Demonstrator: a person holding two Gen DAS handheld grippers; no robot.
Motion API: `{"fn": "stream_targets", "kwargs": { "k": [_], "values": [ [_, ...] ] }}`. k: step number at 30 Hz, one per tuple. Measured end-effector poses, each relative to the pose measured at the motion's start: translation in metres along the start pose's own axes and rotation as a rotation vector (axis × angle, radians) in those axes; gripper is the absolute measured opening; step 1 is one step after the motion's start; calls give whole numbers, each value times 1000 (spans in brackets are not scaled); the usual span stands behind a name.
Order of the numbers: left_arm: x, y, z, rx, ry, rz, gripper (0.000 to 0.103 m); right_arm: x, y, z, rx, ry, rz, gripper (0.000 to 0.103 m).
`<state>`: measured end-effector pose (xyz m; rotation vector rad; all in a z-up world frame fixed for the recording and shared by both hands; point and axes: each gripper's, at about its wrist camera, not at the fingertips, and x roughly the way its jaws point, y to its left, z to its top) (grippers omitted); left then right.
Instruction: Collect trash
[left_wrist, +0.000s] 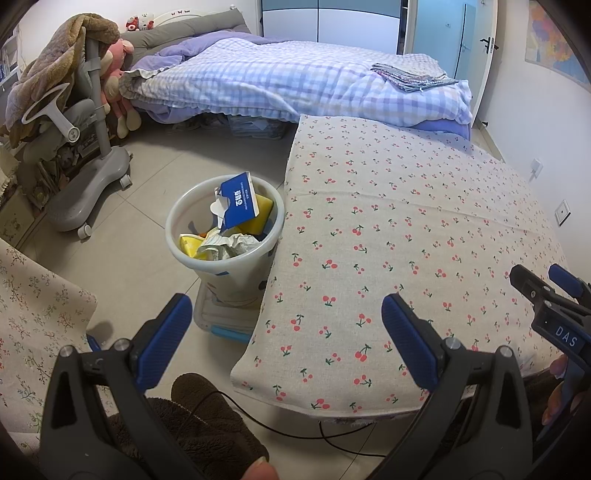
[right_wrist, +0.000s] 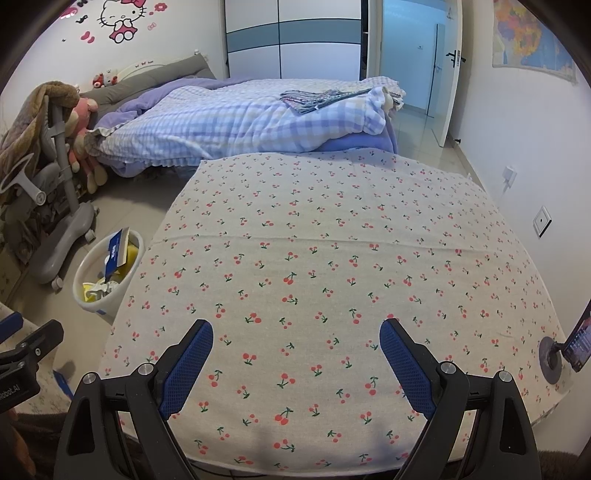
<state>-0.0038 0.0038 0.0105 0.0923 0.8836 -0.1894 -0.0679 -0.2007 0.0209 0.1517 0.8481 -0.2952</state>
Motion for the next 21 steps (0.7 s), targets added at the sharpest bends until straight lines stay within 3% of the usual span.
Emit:
{"fn": "stream_targets", "kwargs": {
  "k": [21],
  "values": [
    [0,3,-1,-1,2,0,102,-3,2,0,11,-7,-2,93]
  ]
}}
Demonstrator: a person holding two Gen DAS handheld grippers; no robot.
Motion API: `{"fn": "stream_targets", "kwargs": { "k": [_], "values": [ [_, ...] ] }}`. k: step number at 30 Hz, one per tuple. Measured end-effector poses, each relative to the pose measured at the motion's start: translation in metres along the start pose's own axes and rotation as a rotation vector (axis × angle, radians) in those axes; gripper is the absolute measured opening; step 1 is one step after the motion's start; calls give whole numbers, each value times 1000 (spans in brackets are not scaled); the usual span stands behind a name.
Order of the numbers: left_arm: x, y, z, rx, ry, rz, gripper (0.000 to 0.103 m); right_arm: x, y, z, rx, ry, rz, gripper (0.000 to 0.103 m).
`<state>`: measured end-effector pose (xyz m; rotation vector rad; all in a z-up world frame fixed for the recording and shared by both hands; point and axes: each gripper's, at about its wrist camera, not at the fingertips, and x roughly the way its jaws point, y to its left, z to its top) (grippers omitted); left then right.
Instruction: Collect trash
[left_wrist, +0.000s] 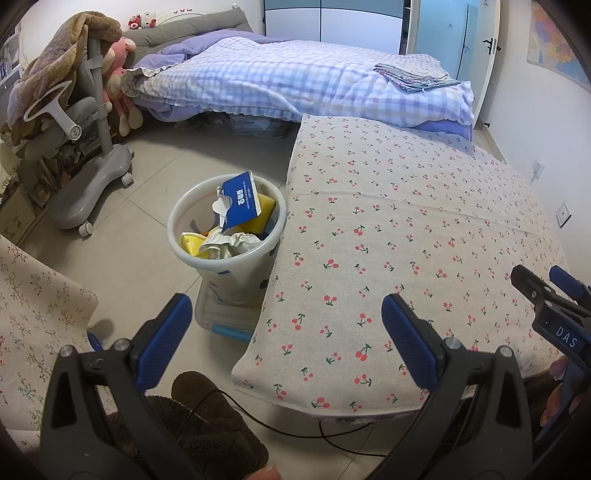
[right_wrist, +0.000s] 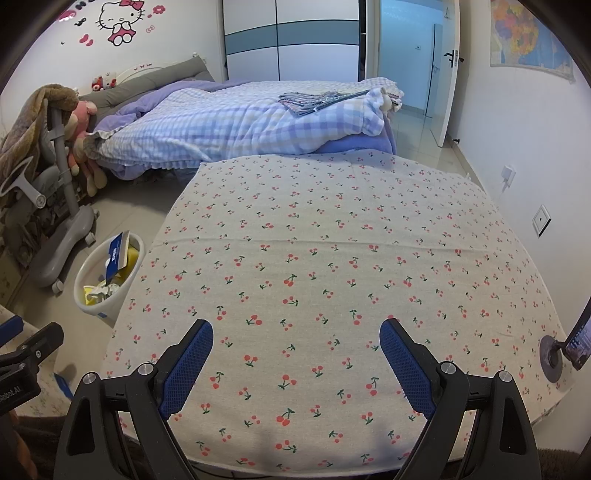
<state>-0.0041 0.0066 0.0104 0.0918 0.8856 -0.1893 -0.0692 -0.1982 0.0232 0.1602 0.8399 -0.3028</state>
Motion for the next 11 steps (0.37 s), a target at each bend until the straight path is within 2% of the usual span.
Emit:
{"fn": "stream_targets", "kwargs": {
  "k": [11],
  "values": [
    [0,0,-2,1,4,-13,102,0,1,0,1,4,3,93]
  ]
}}
